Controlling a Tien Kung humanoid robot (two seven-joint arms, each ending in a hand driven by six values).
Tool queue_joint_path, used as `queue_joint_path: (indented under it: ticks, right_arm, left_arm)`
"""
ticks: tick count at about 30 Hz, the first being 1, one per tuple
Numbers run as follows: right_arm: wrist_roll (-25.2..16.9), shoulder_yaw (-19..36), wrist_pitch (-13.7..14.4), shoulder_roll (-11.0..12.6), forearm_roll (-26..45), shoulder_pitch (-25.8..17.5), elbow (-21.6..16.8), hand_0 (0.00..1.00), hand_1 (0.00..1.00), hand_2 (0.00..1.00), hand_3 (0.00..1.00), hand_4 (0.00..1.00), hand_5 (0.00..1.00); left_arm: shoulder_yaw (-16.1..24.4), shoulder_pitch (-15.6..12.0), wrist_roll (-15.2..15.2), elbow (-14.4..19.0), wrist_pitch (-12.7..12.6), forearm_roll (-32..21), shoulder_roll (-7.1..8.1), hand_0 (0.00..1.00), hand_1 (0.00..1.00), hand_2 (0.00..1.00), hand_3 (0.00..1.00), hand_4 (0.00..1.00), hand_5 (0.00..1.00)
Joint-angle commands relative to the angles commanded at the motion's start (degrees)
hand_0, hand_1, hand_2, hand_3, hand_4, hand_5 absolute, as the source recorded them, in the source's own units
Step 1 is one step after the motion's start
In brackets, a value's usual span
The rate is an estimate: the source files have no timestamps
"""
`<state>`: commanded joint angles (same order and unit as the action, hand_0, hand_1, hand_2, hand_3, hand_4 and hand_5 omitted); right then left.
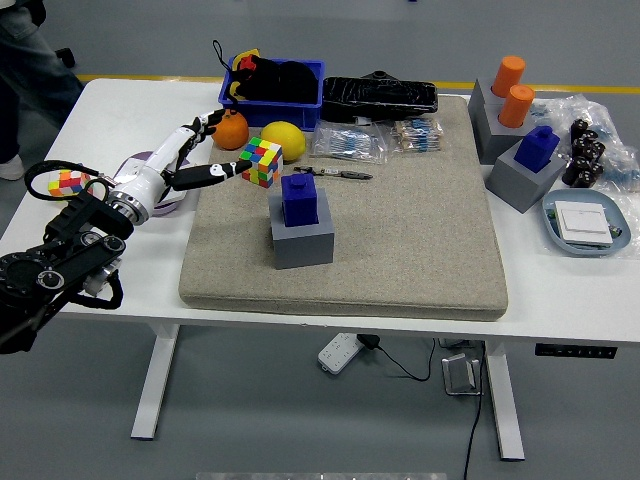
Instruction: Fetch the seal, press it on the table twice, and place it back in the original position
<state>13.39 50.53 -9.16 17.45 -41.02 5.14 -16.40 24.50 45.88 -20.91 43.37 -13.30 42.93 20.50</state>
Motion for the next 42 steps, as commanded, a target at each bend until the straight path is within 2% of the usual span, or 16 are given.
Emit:
queue_joint_path:
  ticks: [6,15,22,23,25,42]
  right_arm:
    - [-0.06,0.4,0.06,0.09,-0.16,0.13,-0.04,0.866,0.78,0.738,0.744,0.798,0.567]
    - [-0.1,0.54,0.03,0.13,-0.23,0.28,0.0,0.865,0.78,0.738,0.743,0.798,0.566]
    - [-0.03,0.31,-0.01,0.33,-0.17,0.33,-0.01,0.864,0.779,0.737,0.745,0.798,0.568]
    - [-0.01,0.3,-0.01,0.34,-0.16,0.35,0.0,0.865,0.78,0.738,0.744,0.798,0.568]
    - [0.01,0.28,-0.01,0.36,-0.14,0.41,-0.01,0.865,0.78,0.738,0.744,0.798,0.568]
    - [0.02,-0.29,0.03,0.41,0.09,0.55,-0.01,0.866,0.781,0.737,0.743,0.798,0.568]
  left_arm:
    - [1.35,-1.03,-0.74,-1.95,-0.64,-1.72,2.01,0.989,0.998,0.986,0.998,0.998,0.486]
    - [3.49,-2.44,-0.65,-3.83,-0.92,-2.01,3.88,0.978,0.986,0.976,0.988,0.998,0.447]
    - [4.55,-2.59,-1.47,-4.45,-2.32,-1.92,4.38,0.973,0.982,0.971,0.98,0.998,0.451]
    - [4.61,-2.51,-1.54,-4.49,-2.45,-1.94,4.43,0.974,0.984,0.97,0.977,0.998,0.411]
    - [4.66,-2.37,-1.59,-4.56,-2.66,-1.85,4.54,0.974,0.984,0.97,0.977,0.998,0.411]
    - [4.34,-2.03,-1.29,-4.94,-2.7,-1.91,4.98,0.973,0.985,0.967,0.972,0.998,0.436]
